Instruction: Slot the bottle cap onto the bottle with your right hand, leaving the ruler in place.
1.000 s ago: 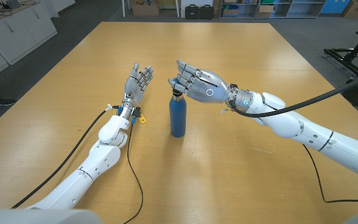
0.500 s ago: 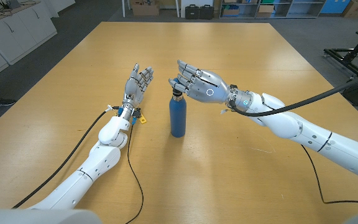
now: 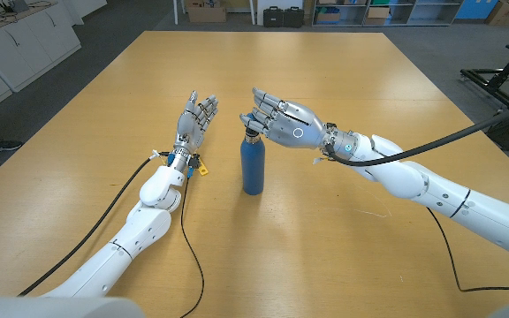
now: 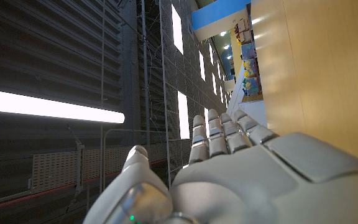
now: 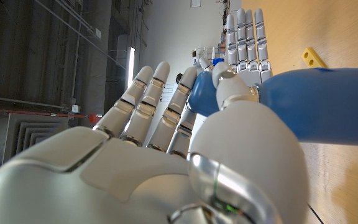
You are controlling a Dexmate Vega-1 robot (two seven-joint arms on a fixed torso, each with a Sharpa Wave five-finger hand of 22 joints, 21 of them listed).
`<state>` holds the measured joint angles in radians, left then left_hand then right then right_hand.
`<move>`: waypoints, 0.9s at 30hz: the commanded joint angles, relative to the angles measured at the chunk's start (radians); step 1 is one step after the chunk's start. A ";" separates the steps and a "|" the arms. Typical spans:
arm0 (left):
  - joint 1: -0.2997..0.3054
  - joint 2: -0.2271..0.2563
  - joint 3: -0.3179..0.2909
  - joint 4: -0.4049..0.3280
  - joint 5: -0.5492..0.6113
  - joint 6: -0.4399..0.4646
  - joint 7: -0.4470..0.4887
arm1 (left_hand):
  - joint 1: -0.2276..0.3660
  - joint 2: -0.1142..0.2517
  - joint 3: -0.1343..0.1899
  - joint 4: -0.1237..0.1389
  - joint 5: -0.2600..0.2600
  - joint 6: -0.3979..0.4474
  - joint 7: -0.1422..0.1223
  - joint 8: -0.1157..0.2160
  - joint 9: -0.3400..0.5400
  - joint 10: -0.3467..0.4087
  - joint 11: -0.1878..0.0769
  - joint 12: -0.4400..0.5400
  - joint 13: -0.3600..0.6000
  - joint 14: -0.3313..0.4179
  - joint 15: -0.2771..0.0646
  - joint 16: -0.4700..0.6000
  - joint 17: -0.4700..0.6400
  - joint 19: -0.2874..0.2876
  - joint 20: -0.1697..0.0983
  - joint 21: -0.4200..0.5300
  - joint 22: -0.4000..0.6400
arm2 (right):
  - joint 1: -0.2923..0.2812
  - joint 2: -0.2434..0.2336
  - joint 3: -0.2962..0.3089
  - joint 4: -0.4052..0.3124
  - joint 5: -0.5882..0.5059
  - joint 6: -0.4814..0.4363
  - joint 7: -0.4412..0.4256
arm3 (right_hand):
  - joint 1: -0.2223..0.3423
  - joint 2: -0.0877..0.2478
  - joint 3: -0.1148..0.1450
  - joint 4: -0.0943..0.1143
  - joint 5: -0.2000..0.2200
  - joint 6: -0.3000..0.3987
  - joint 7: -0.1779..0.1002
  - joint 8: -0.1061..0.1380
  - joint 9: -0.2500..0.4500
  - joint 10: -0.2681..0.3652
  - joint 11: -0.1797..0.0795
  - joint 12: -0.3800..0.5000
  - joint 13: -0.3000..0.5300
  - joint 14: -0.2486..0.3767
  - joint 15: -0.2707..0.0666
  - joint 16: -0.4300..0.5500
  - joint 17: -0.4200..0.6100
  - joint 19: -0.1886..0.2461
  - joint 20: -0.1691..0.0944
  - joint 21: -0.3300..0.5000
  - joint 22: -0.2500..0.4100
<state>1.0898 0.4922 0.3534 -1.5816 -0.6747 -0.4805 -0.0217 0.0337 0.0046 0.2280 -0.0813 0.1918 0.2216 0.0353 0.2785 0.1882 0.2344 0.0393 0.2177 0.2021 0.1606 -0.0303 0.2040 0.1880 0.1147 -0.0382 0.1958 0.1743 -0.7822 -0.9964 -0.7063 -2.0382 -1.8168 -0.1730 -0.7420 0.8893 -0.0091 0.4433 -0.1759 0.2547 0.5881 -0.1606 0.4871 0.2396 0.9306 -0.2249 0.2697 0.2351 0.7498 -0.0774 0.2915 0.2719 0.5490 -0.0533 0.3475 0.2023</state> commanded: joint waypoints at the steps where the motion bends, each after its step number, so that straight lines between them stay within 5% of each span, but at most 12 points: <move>1: 0.006 0.003 -0.001 -0.006 0.000 0.001 0.004 | 0.003 0.007 0.003 -0.008 -0.001 0.009 -0.003 -0.005 0.005 0.010 -0.002 -0.006 0.002 0.008 0.001 -0.003 0.002 0.004 -0.001 0.000 0.004 | -0.002 0.003 -0.004 0.008 0.008 -0.001 -0.009 | 0.132 0.134 0.018 0.022 -0.002 0.294 -0.065 0.082 0.003 0.001 0.000 -0.001 0.002 0.011 -0.122 -0.002 0.004 0.002 -0.031 0.005 0.005; 11: 0.000 -0.002 0.003 0.004 -0.002 0.000 -0.003 | 0.003 0.007 0.003 -0.008 -0.001 0.008 -0.004 -0.006 0.005 0.009 -0.003 -0.006 0.002 0.008 0.001 -0.003 0.002 0.004 -0.001 0.000 0.004 | -0.008 -0.001 -0.003 0.003 -0.001 -0.014 -0.012 | 0.103 0.091 0.003 0.027 -0.012 0.262 -0.065 0.077 0.003 -0.013 0.001 -0.015 0.007 0.004 -0.118 -0.014 0.008 -0.018 -0.026 0.000 0.005; 27: -0.004 -0.007 0.006 0.015 -0.005 -0.008 -0.013 | 0.003 0.007 0.003 -0.009 -0.001 0.011 -0.005 -0.007 0.005 0.011 -0.003 -0.006 0.002 0.009 0.000 -0.003 0.003 0.005 0.000 0.000 0.004 | -0.024 0.006 0.000 -0.004 -0.028 -0.039 0.017 | 0.035 0.052 -0.007 0.044 -0.002 0.103 -0.064 0.022 -0.007 -0.091 0.003 -0.050 0.026 -0.047 -0.122 -0.050 0.024 -0.063 -0.007 -0.016 0.004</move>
<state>1.0864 0.4870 0.3577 -1.5718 -0.6772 -0.4845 -0.0295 0.0337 0.0045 0.2313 -0.0845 0.1917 0.2256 0.0315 0.2736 0.1882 0.2344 0.0393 0.2177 0.2021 0.1607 -0.0303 0.2040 0.1880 0.1146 -0.0382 0.1958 0.1743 -0.7982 -0.9979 -0.7082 -2.0432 -1.8268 -0.1974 -0.7461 0.8997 -0.0011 0.4223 -0.1548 0.2452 0.5881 -0.1606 0.4871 0.2315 0.8507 -0.2232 0.2236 0.2584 0.7130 -0.0696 0.2437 0.2906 0.4943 -0.0471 0.3326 0.2023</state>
